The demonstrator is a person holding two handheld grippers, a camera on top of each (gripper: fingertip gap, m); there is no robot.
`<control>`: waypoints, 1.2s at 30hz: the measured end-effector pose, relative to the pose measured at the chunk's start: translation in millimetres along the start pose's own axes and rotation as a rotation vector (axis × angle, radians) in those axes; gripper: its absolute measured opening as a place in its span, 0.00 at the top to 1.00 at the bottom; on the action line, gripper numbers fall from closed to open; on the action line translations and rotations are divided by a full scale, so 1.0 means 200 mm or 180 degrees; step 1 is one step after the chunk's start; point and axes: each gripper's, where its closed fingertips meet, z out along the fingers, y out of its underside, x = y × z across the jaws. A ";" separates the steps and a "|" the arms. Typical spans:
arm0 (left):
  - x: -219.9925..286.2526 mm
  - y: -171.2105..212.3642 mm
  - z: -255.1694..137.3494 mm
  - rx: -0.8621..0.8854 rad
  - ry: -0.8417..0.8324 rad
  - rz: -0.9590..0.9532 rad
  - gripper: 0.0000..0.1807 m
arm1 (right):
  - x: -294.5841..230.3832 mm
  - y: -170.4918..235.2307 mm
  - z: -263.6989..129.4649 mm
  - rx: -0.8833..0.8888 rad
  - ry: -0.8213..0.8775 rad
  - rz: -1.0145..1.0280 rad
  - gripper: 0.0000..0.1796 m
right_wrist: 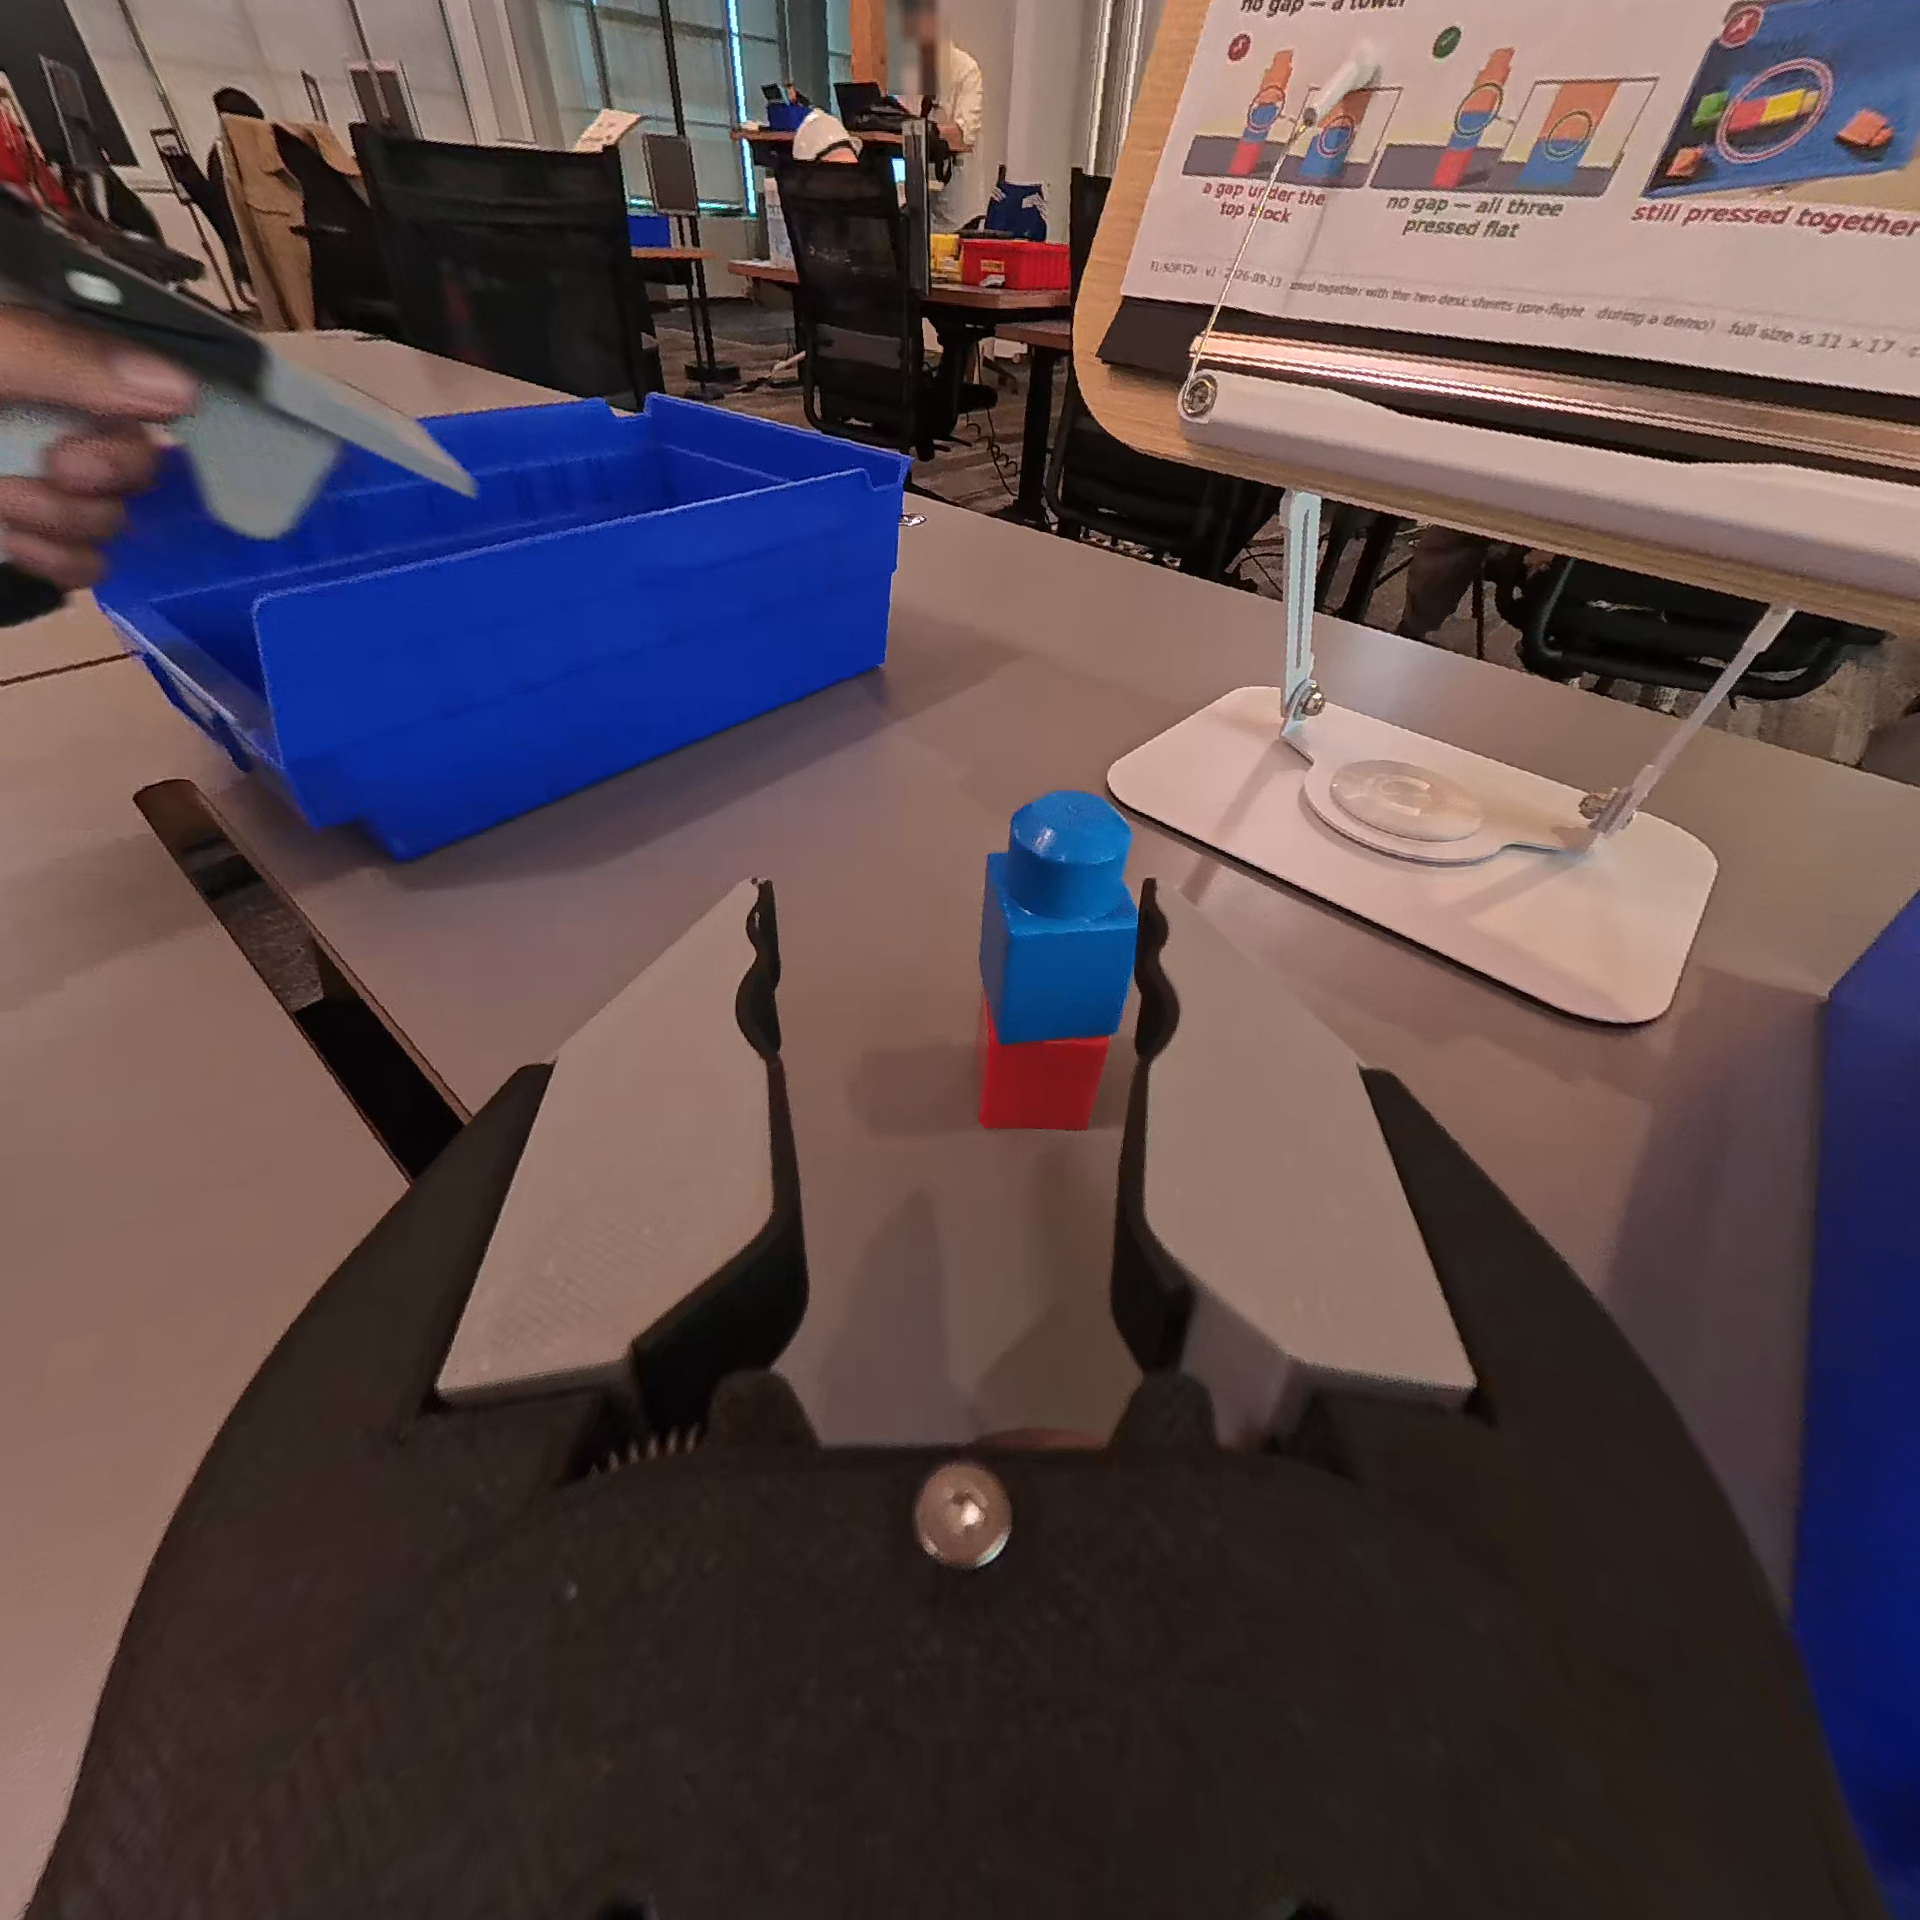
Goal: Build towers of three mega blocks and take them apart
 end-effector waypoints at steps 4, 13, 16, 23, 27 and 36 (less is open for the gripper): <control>-0.13 0.02 0.33 -0.0513 -0.0183 -0.0078 0.70 | 0.01 -0.01 0.00 0.0018 -0.0041 0.0068 0.63; -0.37 0.05 0.62 -0.0970 -0.0960 0.0255 0.72 | 0.04 0.01 0.03 -0.0029 -0.0093 0.0311 0.65; -0.37 0.06 0.62 -0.1061 -0.1040 0.0382 0.72 | 0.03 0.00 0.02 -0.0014 -0.0122 0.0328 0.66; -0.35 0.12 0.58 -0.1183 -0.1246 0.0738 0.67 | 0.00 -0.02 0.01 0.0024 -0.0169 0.0315 0.66; -0.25 0.11 0.55 -0.1053 -0.0884 0.0352 0.69 | 0.01 -0.04 0.00 0.0066 -0.0177 0.0373 0.66; -0.21 0.09 0.48 -0.1048 -0.0623 -0.0009 0.65 | -0.01 -0.05 0.00 0.0088 -0.0232 0.0366 0.67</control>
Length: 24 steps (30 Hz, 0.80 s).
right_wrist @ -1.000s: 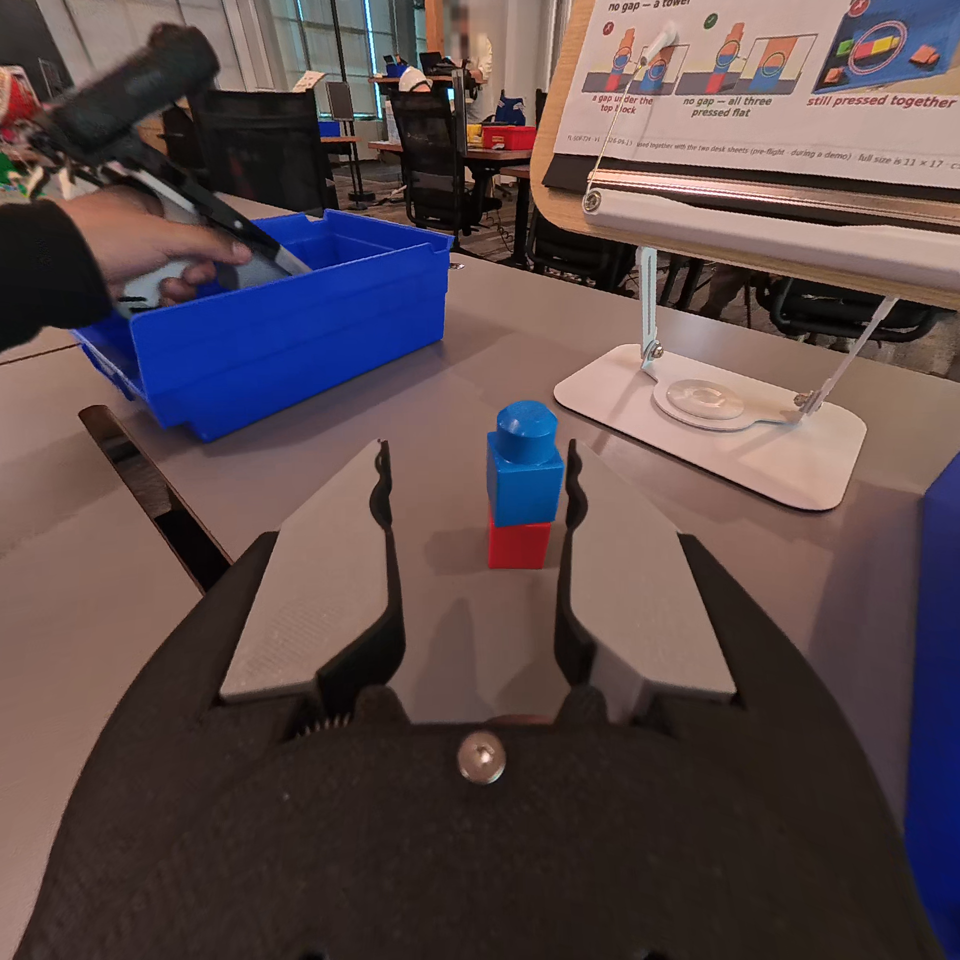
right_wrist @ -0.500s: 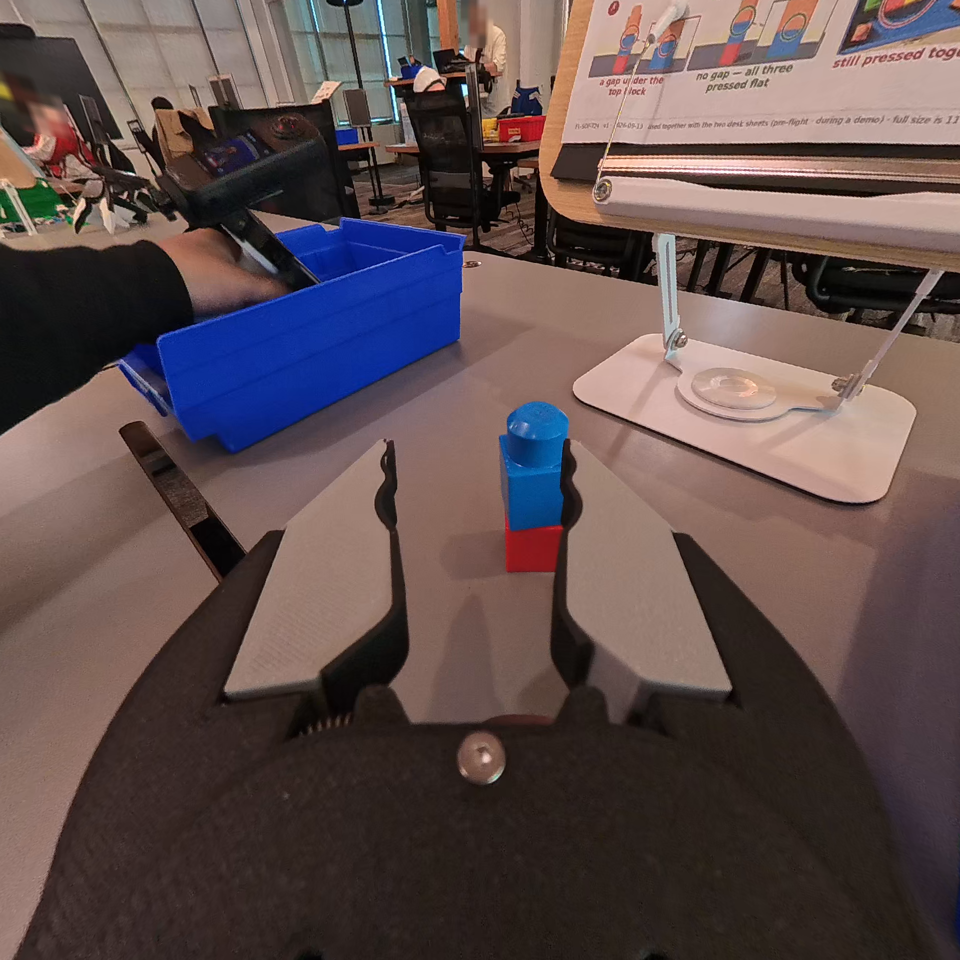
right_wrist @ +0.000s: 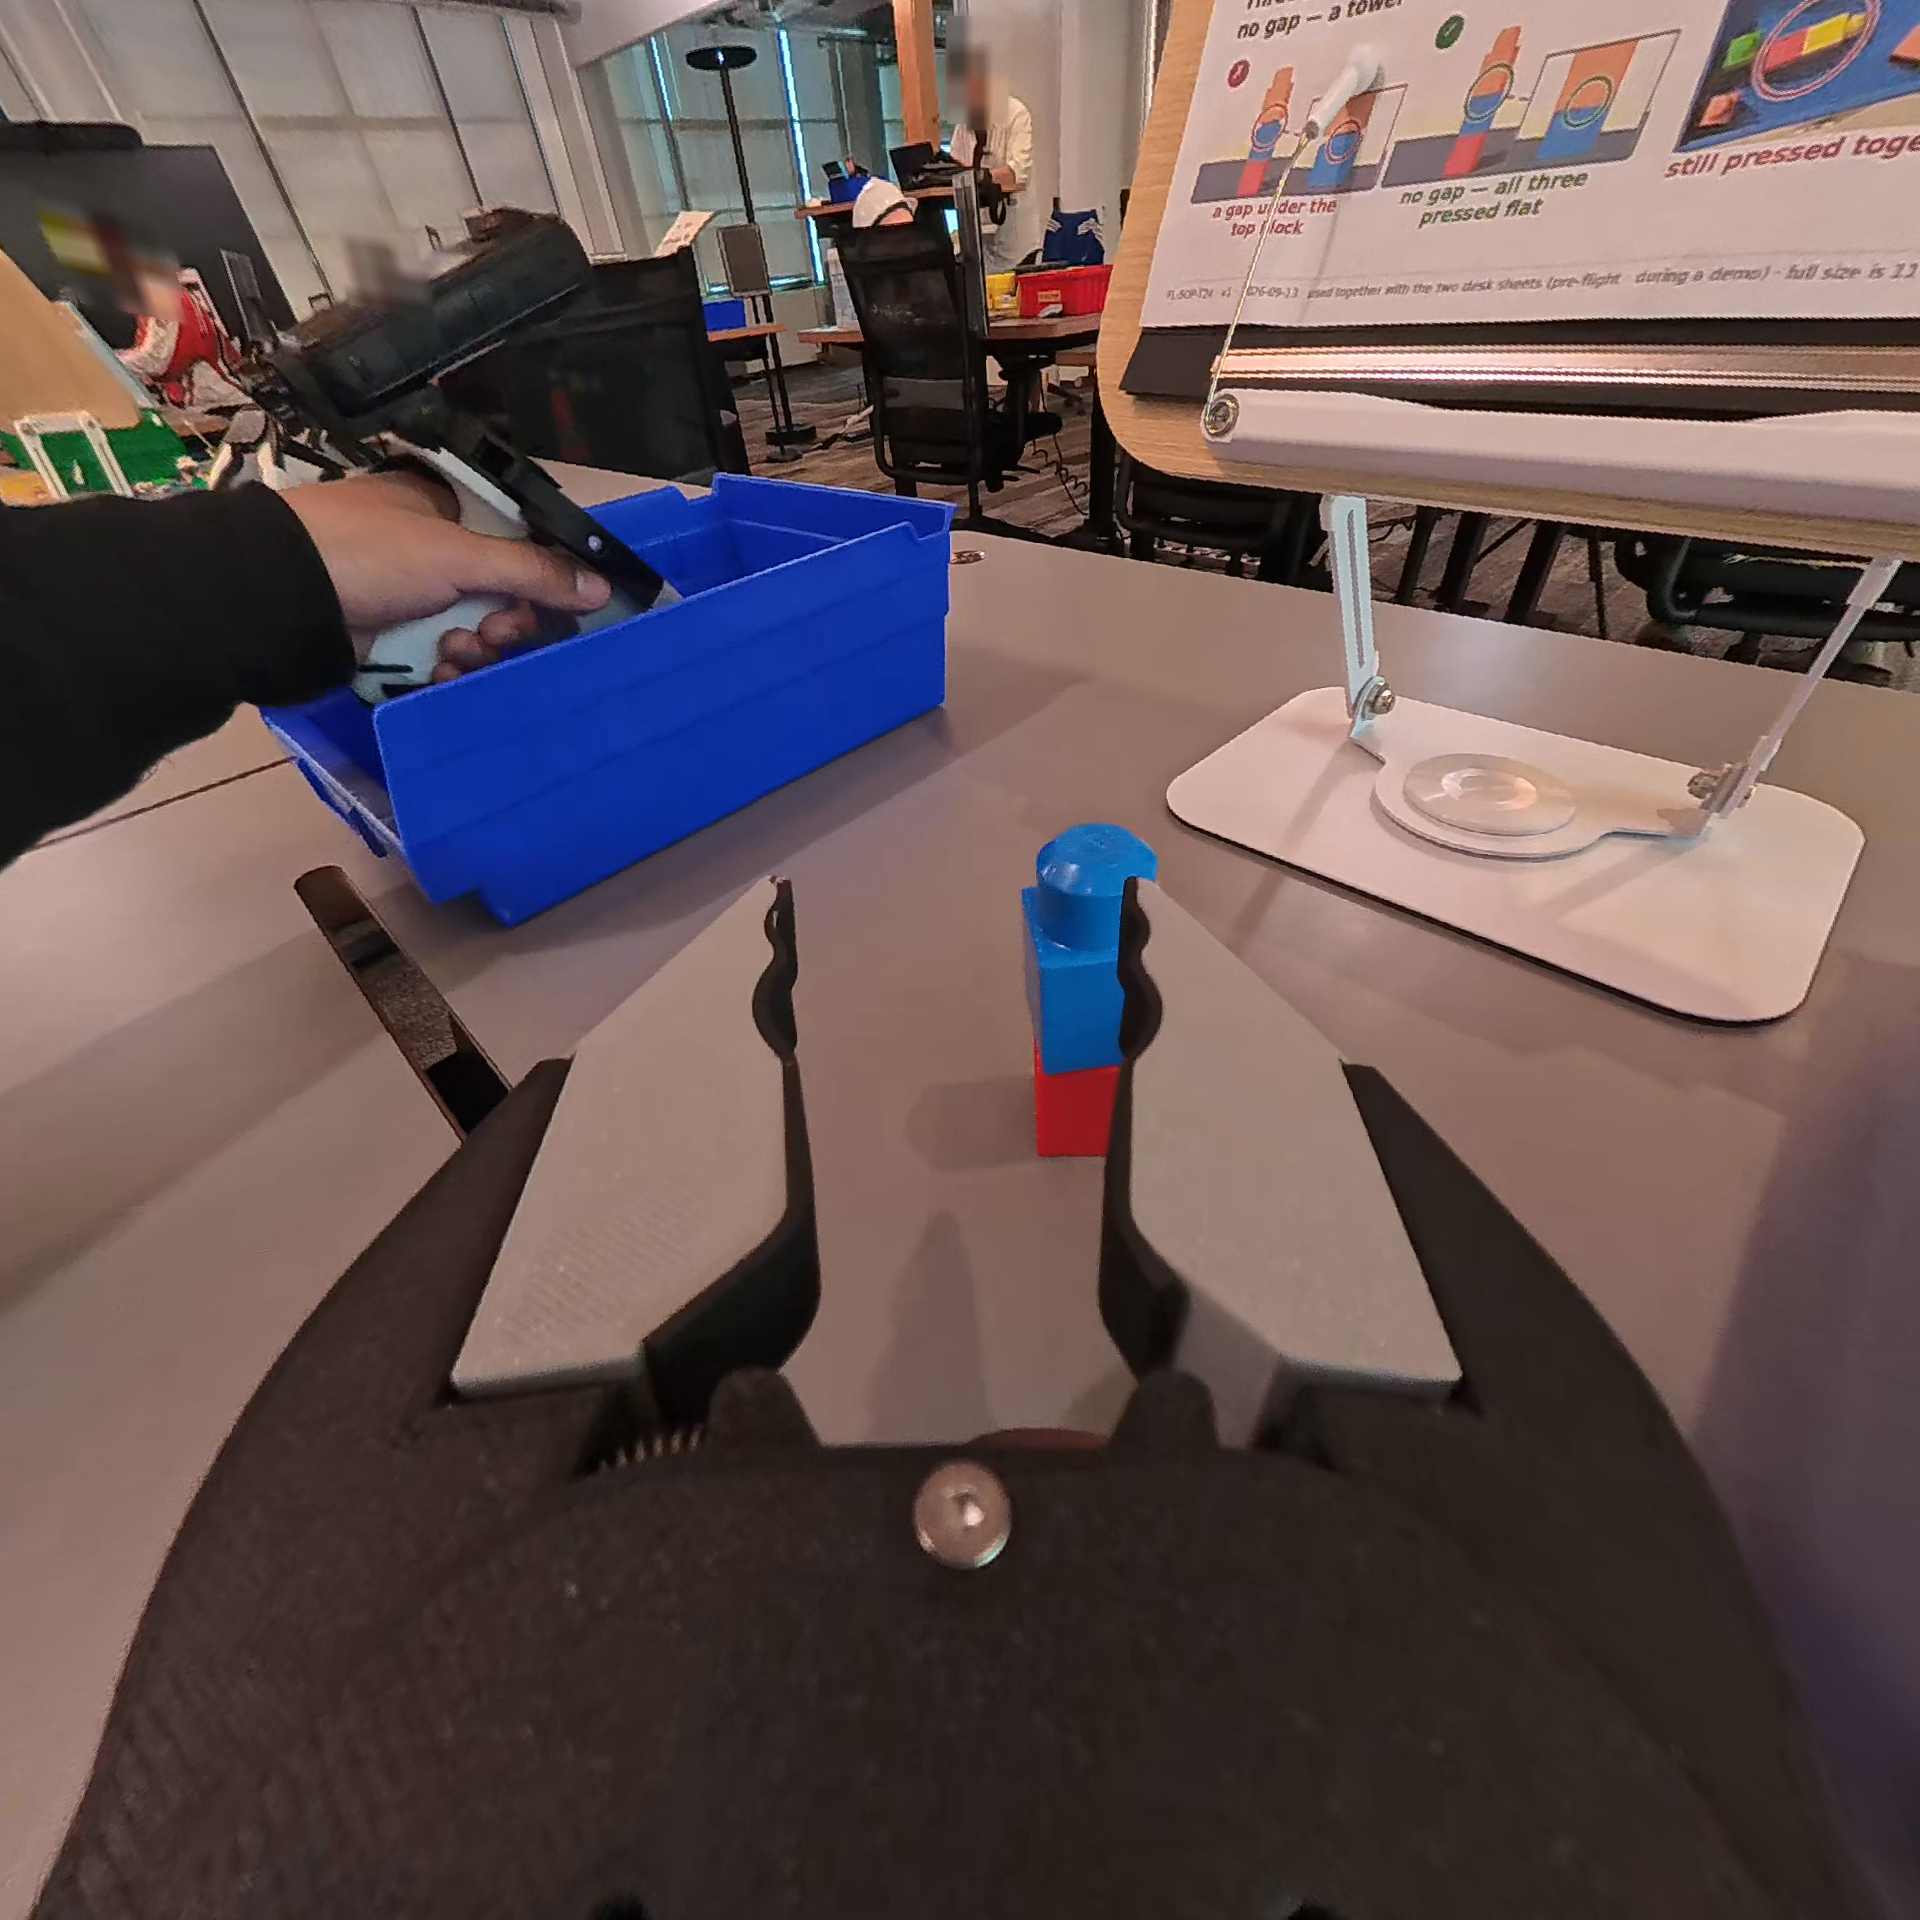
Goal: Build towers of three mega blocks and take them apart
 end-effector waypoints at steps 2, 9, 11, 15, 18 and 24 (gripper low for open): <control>0.02 -0.01 0.03 0.0023 0.0055 -0.0196 0.65 | 0.00 0.00 0.00 -0.0004 -0.0006 0.0005 0.67; 0.05 0.05 0.18 -0.0073 0.0041 -0.0351 0.68 | -0.01 0.00 0.00 0.0000 -0.0032 0.0019 0.67; 0.06 0.04 0.19 -0.0014 0.0076 -0.0342 0.69 | -0.01 0.00 0.01 -0.0006 -0.0046 0.0017 0.67; 0.05 0.03 0.18 0.0021 0.0043 -0.0180 0.70 | -0.03 0.01 0.01 -0.0033 -0.0087 0.0001 0.67; 0.03 -0.03 0.10 0.0285 0.0030 -0.0130 0.70 | -0.04 0.00 0.01 -0.0033 -0.0115 -0.0010 0.68; 0.07 -0.17 -0.18 0.0839 -0.0006 0.0162 0.70 | -0.05 -0.01 0.00 -0.0012 -0.0154 0.0017 0.69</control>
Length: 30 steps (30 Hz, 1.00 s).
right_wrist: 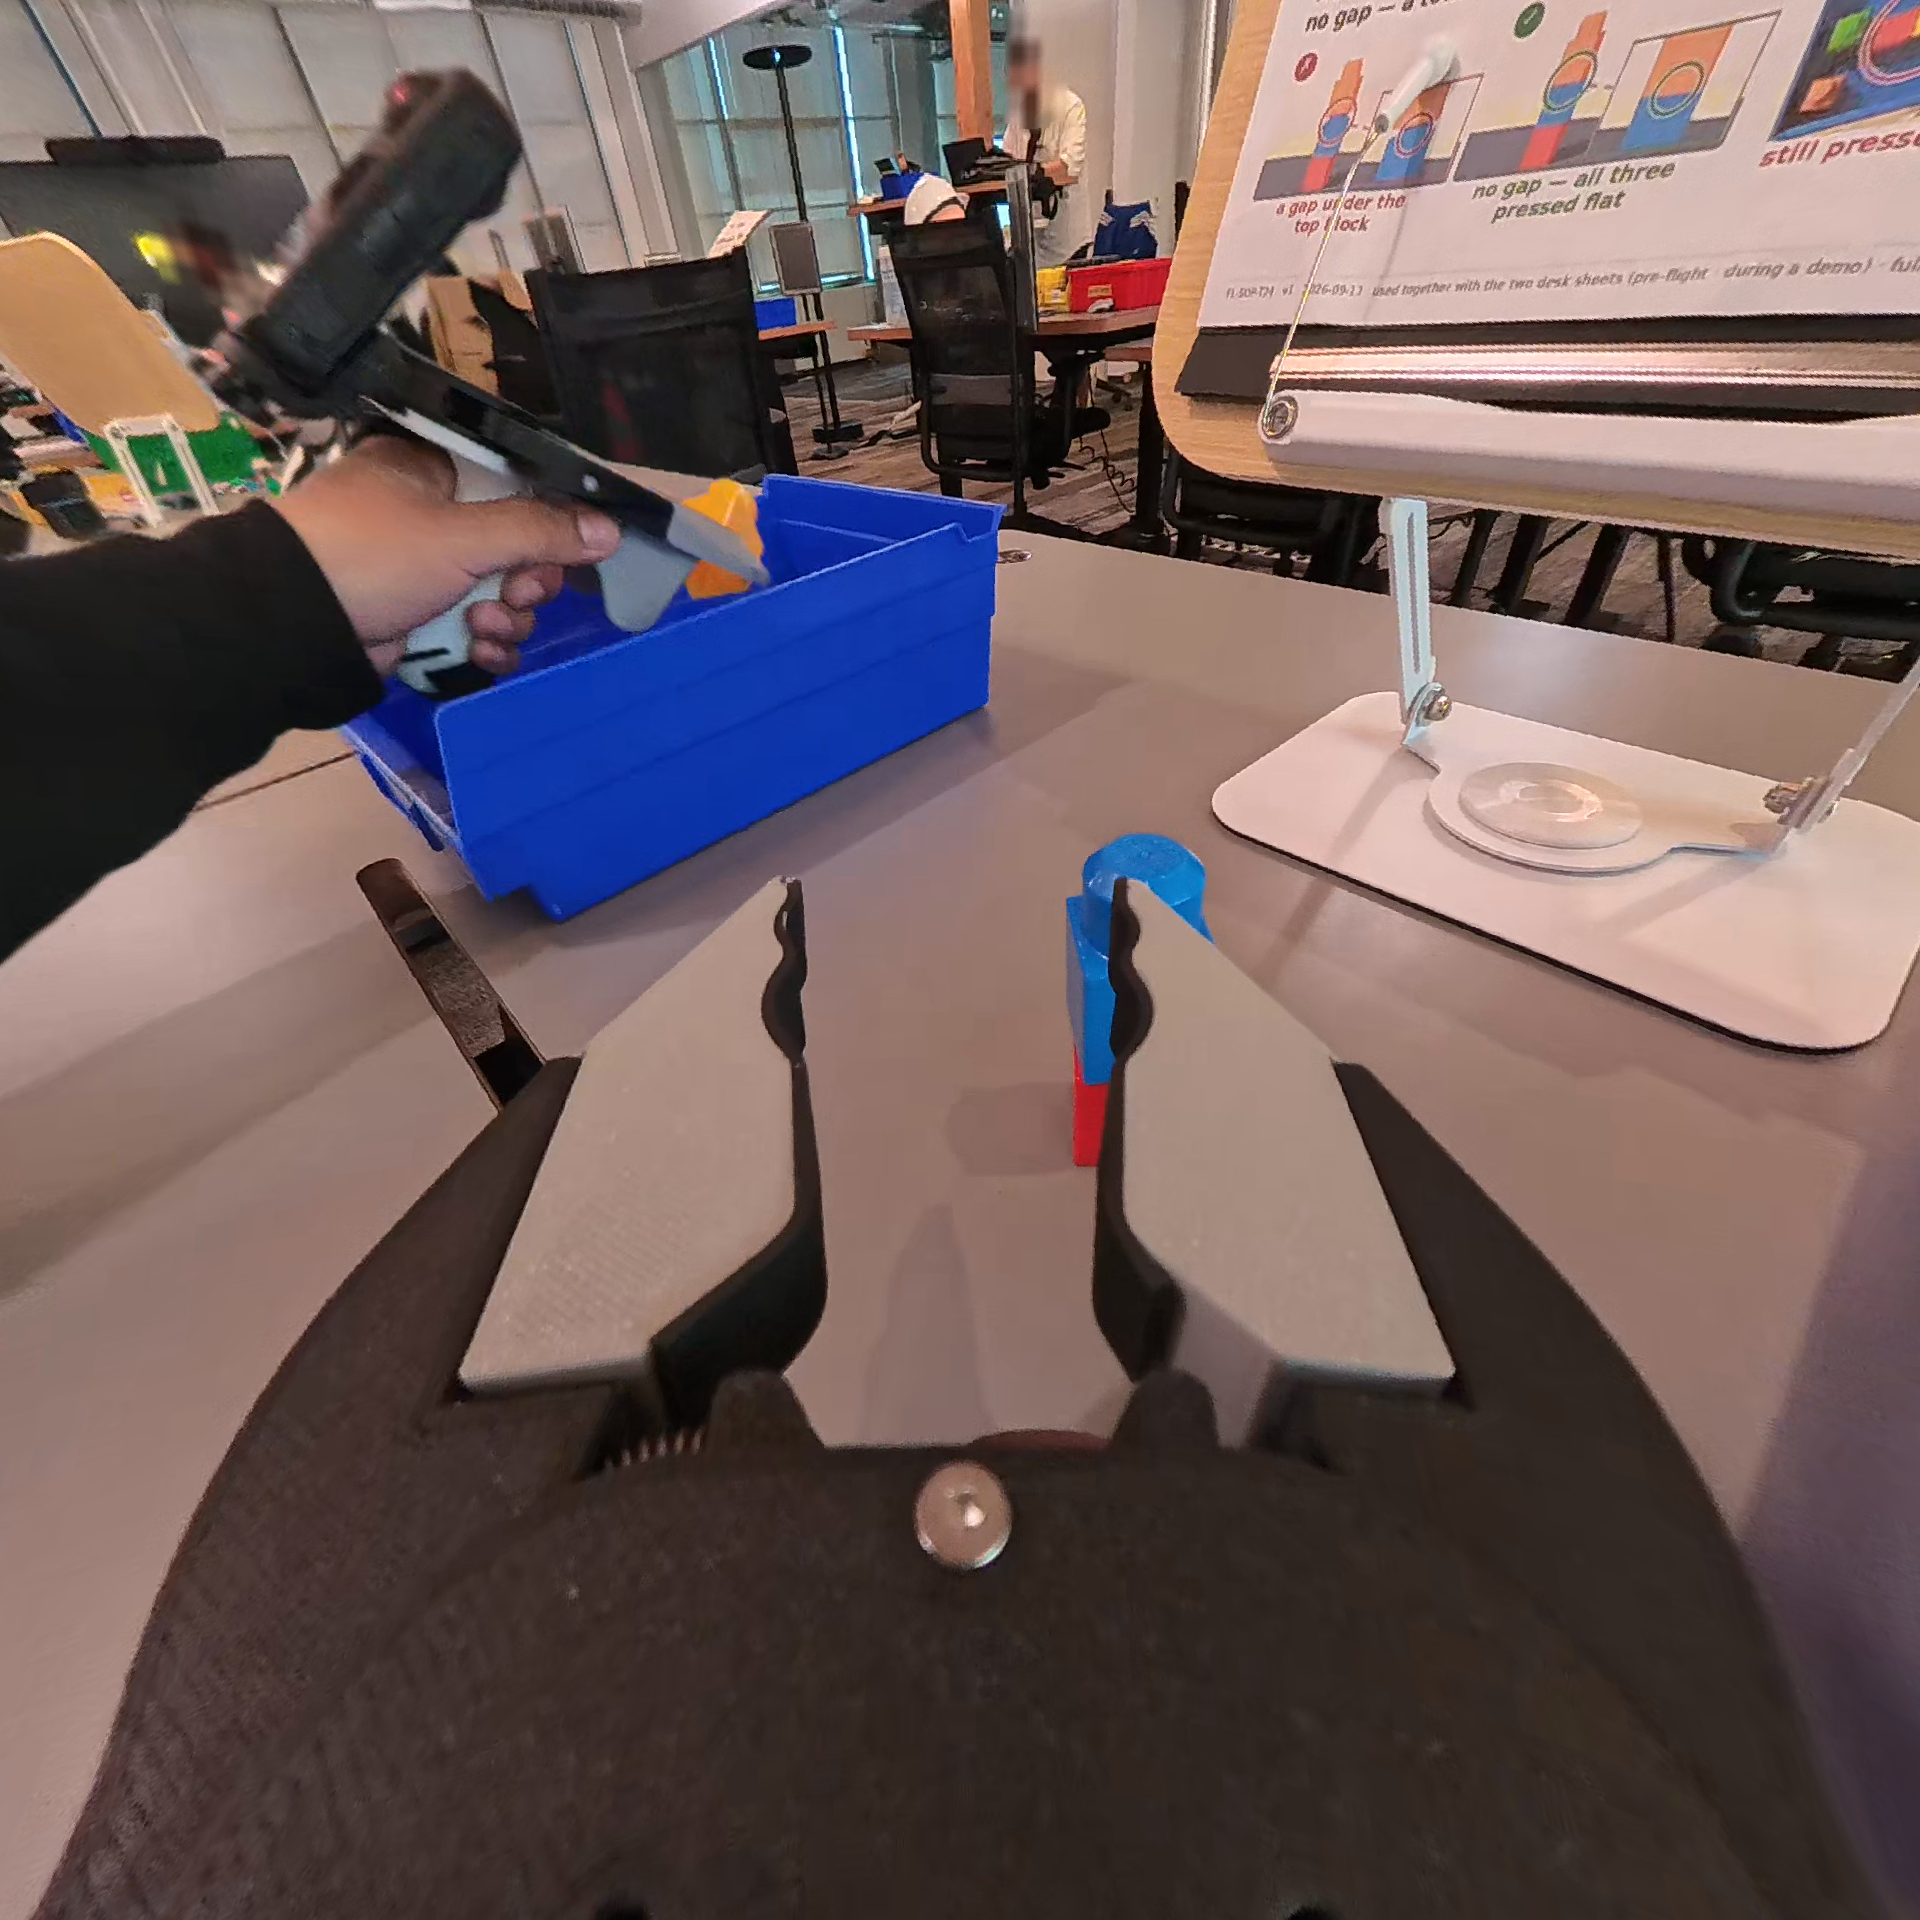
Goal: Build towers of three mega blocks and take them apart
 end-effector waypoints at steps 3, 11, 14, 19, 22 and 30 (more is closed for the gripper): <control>0.10 -0.08 -0.12 0.0224 0.0089 0.0129 0.70 | 0.01 -0.01 -0.01 0.0033 0.0021 -0.0001 0.69; 0.36 -0.25 -0.34 0.0736 0.0121 0.0528 0.70 | 0.04 0.00 -0.02 0.0032 0.0087 0.0011 0.69; 0.47 -0.27 -0.38 0.0812 0.0196 0.0620 0.70 | 0.04 0.00 -0.02 0.0027 0.0096 0.0002 0.69; 0.63 -0.28 -0.41 0.0924 0.0391 0.0682 0.70 | 0.04 0.00 -0.02 0.0027 0.0097 0.0006 0.69; 0.80 -0.28 -0.46 0.1072 0.0726 0.0711 0.70 | 0.04 -0.02 -0.03 0.0064 0.0092 -0.0001 0.69; 1.21 -0.16 -0.50 0.1384 0.1581 0.0894 0.70 | 0.07 -0.10 -0.08 0.0256 0.0007 0.0140 0.69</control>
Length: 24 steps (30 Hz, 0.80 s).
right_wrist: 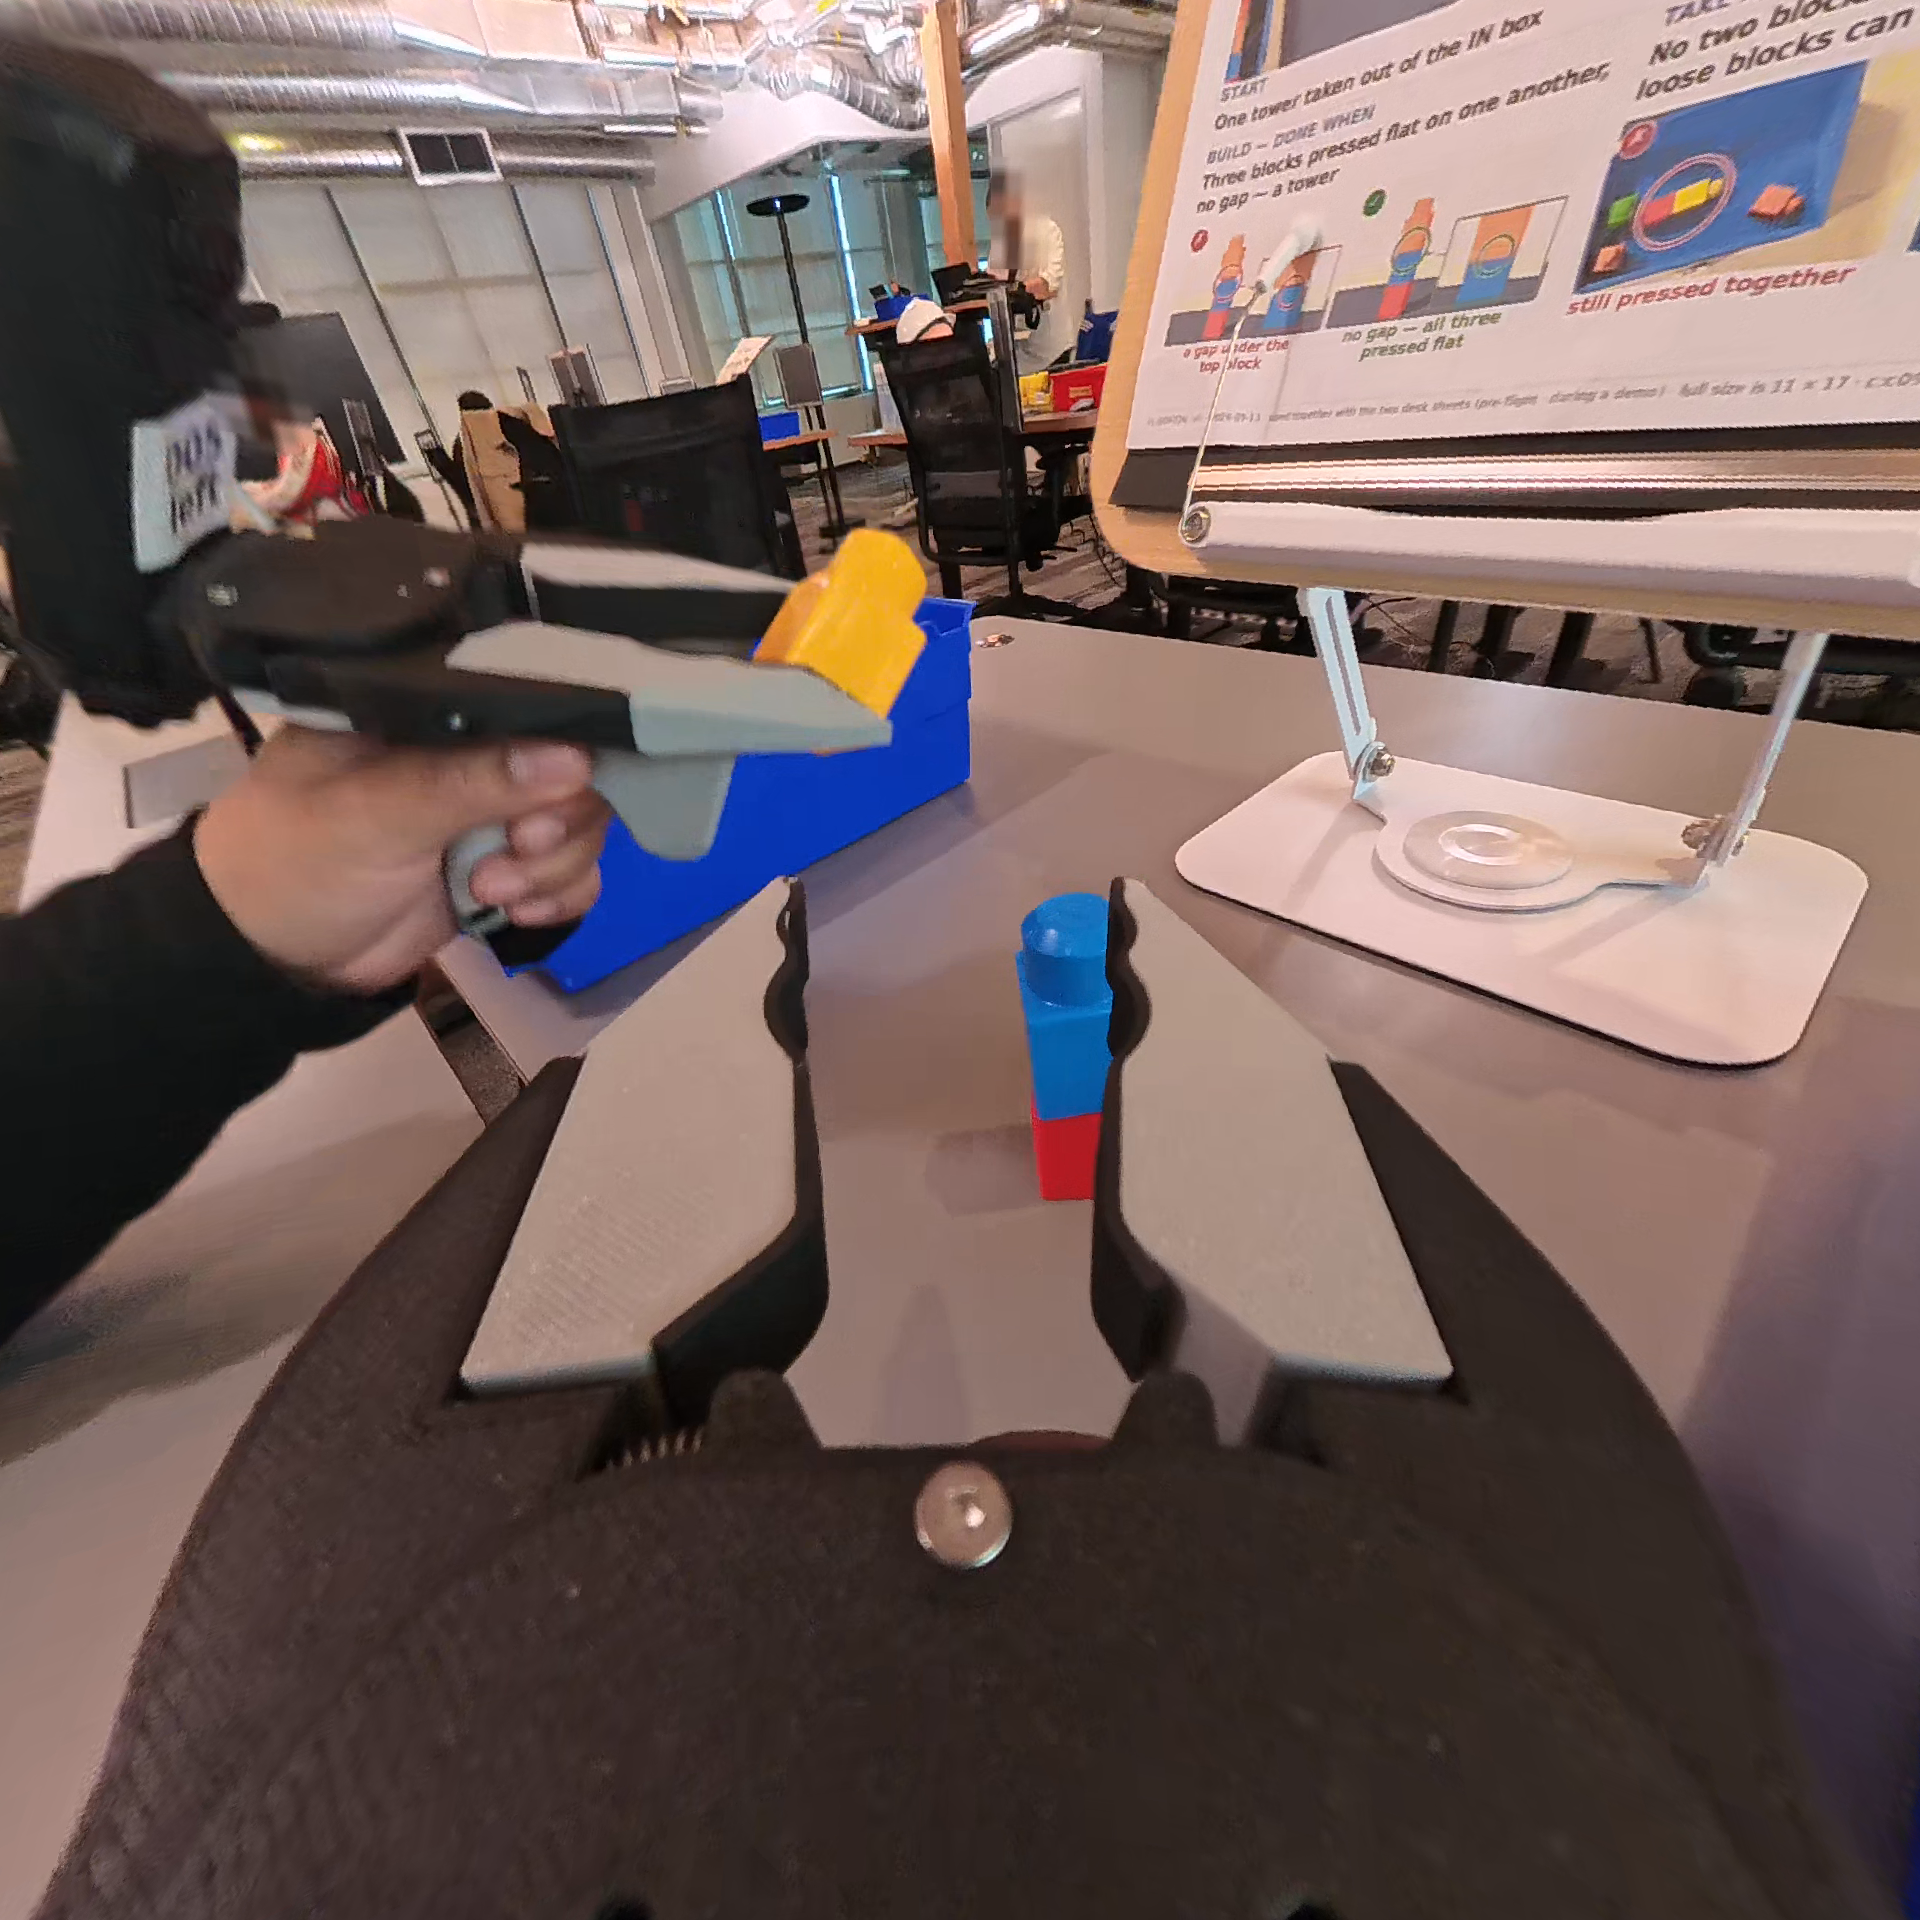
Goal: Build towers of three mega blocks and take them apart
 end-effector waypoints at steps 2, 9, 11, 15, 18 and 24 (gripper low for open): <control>0.07 0.02 0.02 0.0141 0.0083 0.0066 0.70 | 0.01 -0.01 -0.01 0.0020 -0.0014 0.0052 0.69; 0.27 0.02 -0.01 0.0370 0.0349 0.0445 0.70 | -0.08 -0.03 0.02 -0.0039 -0.0537 0.0432 0.72; 0.30 0.01 -0.05 0.0442 0.0406 0.0520 0.70 | -0.07 -0.05 0.02 -0.0067 -0.0600 0.0522 0.73; 0.33 0.00 -0.07 0.0513 0.0594 0.0381 0.70 | -0.08 -0.09 0.10 -0.0258 -0.0924 0.0741 0.72; 0.32 0.01 -0.06 0.0555 0.0640 0.0298 0.70 | -0.08 -0.04 0.18 -0.0620 -0.1122 0.0888 0.68; 0.32 0.01 -0.07 0.0590 0.0579 0.0396 0.70 | -0.12 -0.04 0.25 -0.0841 -0.1377 0.0972 0.66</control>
